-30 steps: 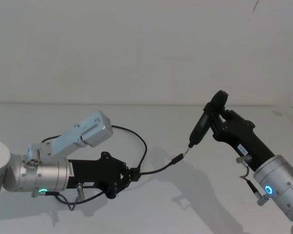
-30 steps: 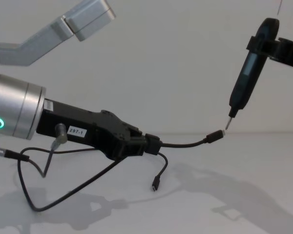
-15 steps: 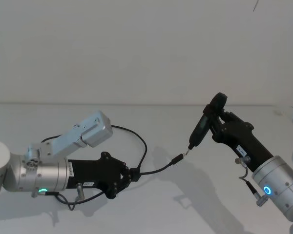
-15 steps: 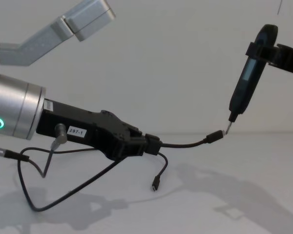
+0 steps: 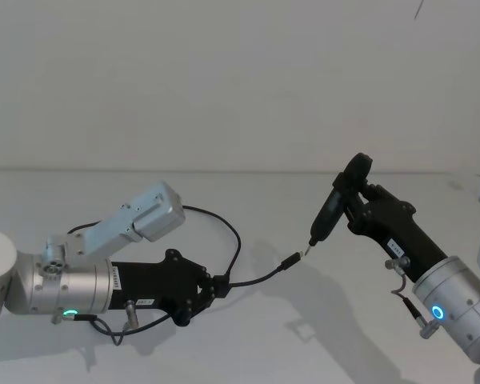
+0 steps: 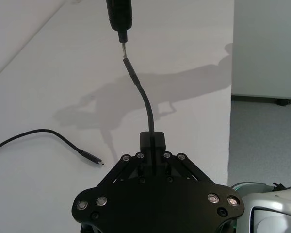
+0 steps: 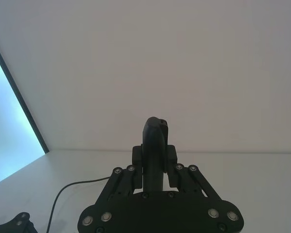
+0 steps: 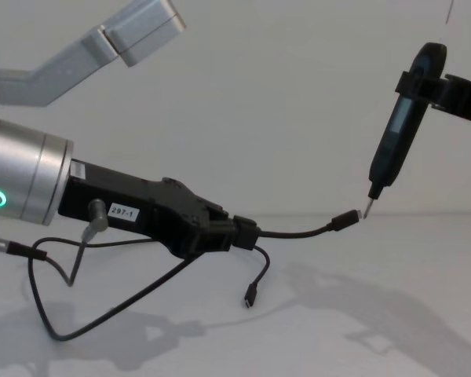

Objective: Pick up the data cable with the one hand.

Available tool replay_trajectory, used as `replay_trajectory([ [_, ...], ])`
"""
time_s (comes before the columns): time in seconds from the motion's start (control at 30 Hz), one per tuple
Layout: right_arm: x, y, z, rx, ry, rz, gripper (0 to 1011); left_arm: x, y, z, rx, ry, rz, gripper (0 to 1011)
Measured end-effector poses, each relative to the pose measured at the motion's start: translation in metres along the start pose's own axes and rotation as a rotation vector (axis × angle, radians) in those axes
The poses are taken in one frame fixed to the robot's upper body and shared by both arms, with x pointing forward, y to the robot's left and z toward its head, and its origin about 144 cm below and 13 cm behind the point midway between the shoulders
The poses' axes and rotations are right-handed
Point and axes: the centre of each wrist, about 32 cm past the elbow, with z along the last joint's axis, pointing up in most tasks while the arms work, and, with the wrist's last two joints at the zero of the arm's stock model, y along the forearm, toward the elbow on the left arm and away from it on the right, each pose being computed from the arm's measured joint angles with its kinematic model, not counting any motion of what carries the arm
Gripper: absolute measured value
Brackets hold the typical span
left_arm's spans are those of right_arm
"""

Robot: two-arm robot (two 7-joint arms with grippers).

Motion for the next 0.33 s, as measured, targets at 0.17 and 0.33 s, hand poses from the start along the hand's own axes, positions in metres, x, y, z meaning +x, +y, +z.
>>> replay_trajectory([
  [0.17, 0.0002, 0.0001, -0.0002, 0.000, 0.000, -0.001, 279, 0.0000, 0.0000, 0.0000, 0.000, 0.000, 0.000, 36],
  [0.33, 0.0003, 0.0001, -0.0003, 0.000, 0.000, -0.001, 279, 0.0000, 0.0000, 0.0000, 0.000, 0.000, 0.000, 36],
])
